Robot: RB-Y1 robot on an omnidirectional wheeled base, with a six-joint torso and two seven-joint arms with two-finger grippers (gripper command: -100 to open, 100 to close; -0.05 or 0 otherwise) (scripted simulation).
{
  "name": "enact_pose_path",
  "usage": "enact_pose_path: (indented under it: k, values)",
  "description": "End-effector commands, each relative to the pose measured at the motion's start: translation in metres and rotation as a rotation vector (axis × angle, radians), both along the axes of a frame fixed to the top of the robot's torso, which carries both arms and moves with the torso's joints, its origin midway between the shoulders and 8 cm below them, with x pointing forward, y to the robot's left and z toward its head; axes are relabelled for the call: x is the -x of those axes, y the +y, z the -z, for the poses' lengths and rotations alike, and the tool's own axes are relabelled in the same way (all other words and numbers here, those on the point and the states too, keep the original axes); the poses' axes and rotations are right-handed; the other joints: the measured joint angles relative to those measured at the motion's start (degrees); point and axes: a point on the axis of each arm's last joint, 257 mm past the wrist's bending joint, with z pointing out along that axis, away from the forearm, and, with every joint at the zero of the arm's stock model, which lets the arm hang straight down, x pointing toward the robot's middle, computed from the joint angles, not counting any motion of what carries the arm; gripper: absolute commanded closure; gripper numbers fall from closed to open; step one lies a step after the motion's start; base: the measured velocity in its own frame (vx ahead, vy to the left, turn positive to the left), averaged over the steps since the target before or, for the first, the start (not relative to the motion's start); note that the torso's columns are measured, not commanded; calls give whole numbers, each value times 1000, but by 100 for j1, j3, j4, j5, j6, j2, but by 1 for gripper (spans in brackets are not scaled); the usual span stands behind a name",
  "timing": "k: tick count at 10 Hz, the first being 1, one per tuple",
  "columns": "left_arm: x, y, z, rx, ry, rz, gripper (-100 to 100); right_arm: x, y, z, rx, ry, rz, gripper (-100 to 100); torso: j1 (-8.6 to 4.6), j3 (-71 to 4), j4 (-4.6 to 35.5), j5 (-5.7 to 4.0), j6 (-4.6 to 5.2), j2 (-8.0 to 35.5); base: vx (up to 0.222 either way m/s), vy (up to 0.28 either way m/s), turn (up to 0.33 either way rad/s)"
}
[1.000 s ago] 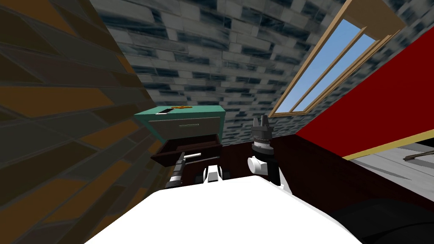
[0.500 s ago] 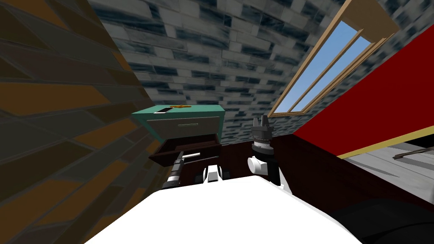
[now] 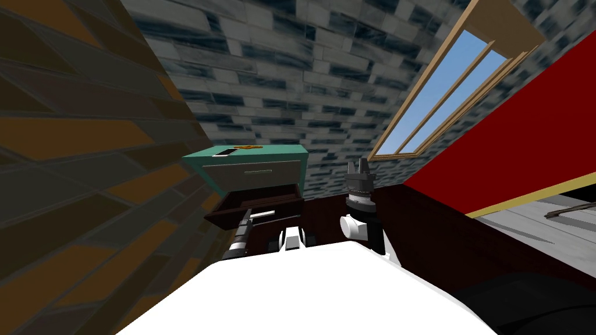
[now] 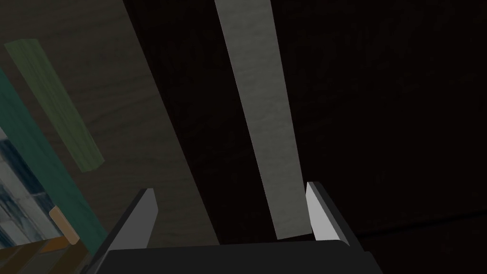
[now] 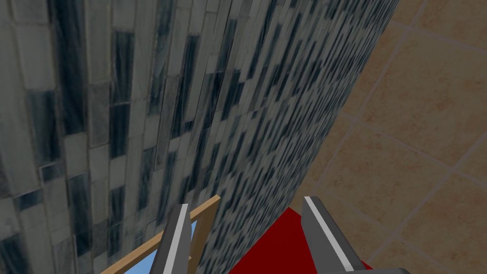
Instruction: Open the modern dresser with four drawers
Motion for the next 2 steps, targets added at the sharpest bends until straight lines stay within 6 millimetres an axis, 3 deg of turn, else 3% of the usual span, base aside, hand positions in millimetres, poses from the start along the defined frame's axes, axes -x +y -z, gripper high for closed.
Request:
enact_pose_path:
  k: [1, 2]
  values:
    - [0, 0, 1, 0, 2, 0, 0, 0, 0, 0, 0, 0, 0, 0, 3, -2, -4, 3, 0, -5, 0, 0, 0]
    - [1, 0, 1, 0, 4, -1, 0, 0, 0, 0, 0, 0, 0, 0, 5, -2, -6, 5, 0, -7, 0, 0, 0]
